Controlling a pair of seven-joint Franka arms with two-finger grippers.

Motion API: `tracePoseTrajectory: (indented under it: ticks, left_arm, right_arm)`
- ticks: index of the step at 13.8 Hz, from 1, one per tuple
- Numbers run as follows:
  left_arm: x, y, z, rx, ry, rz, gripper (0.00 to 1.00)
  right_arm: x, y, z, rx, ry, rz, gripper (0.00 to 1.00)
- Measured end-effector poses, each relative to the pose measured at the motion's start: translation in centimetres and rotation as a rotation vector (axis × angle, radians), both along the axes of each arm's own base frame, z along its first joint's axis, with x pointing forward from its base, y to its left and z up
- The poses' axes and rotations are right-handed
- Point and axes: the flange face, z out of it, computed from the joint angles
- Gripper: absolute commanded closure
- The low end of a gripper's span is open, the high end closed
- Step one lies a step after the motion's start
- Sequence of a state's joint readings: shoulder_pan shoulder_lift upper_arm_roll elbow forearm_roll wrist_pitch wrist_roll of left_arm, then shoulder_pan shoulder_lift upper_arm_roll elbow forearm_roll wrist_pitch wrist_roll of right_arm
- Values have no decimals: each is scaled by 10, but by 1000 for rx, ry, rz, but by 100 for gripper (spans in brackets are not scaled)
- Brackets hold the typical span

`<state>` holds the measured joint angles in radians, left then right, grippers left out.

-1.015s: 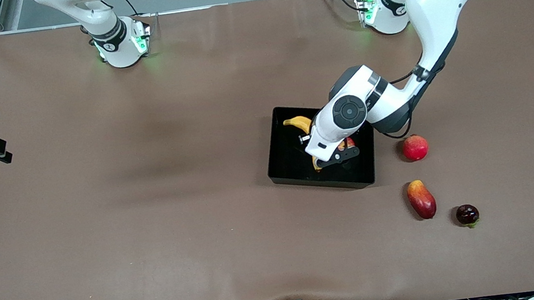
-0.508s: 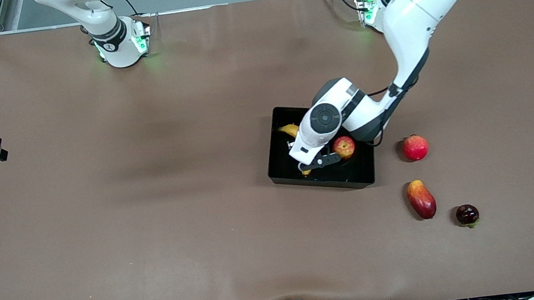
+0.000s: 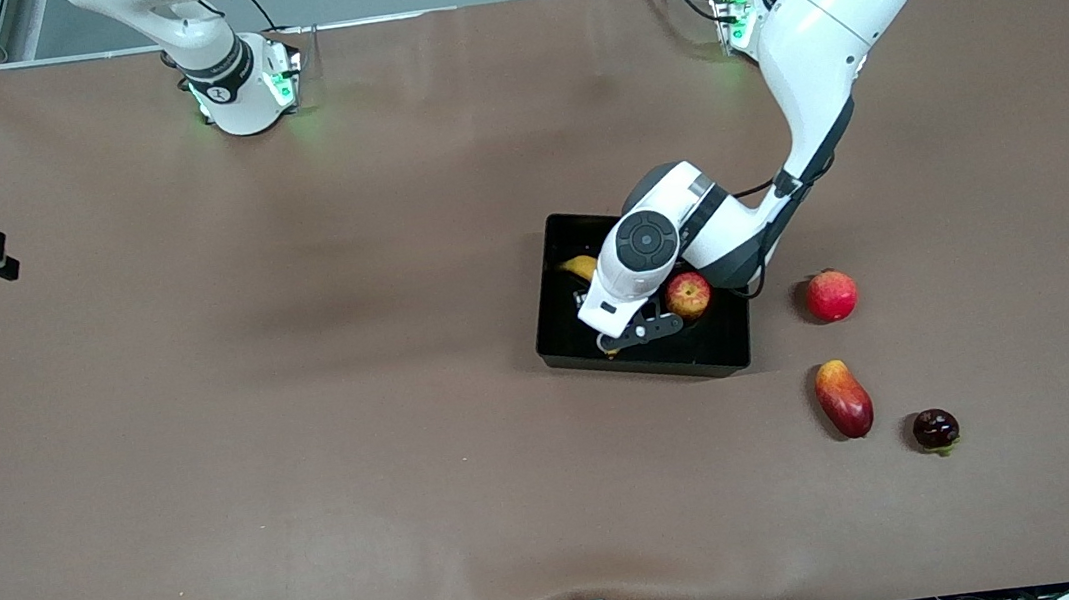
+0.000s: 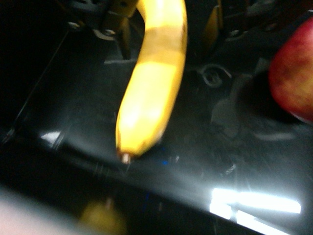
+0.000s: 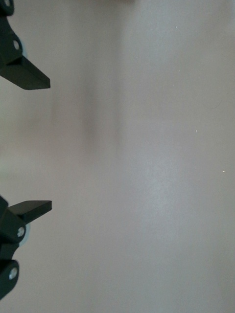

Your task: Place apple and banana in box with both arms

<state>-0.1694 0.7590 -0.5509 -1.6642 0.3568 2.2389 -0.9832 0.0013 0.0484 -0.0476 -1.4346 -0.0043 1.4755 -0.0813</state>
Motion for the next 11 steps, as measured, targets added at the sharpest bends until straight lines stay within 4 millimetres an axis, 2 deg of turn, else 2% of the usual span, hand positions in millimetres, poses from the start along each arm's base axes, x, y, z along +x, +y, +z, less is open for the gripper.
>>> tracePoseTrajectory:
  ticks: [1,3,5,7,9,11]
  left_arm:
    - [12,7,18,26,-28,-2,0]
    - [44,34,79,92,-70,39,0]
    - [71,75,157,139,-120,92,0]
    - [89,127,224,162,-173,113,0]
    - [99,180,263,178,-193,103,0]
    - [104,226,290,175,-192,85,0]
  right_arm:
    - [-1,0,2,0,-2,0,0]
    - [-2,0,2,0,1,0,0]
    - [-2,0,2,1,3,0,0]
    - [-4,0,1,1,15,0,0]
    - [-8,-2,5,2,19,-4,0]
    - [-12,-4,10,4,14,-9,0]
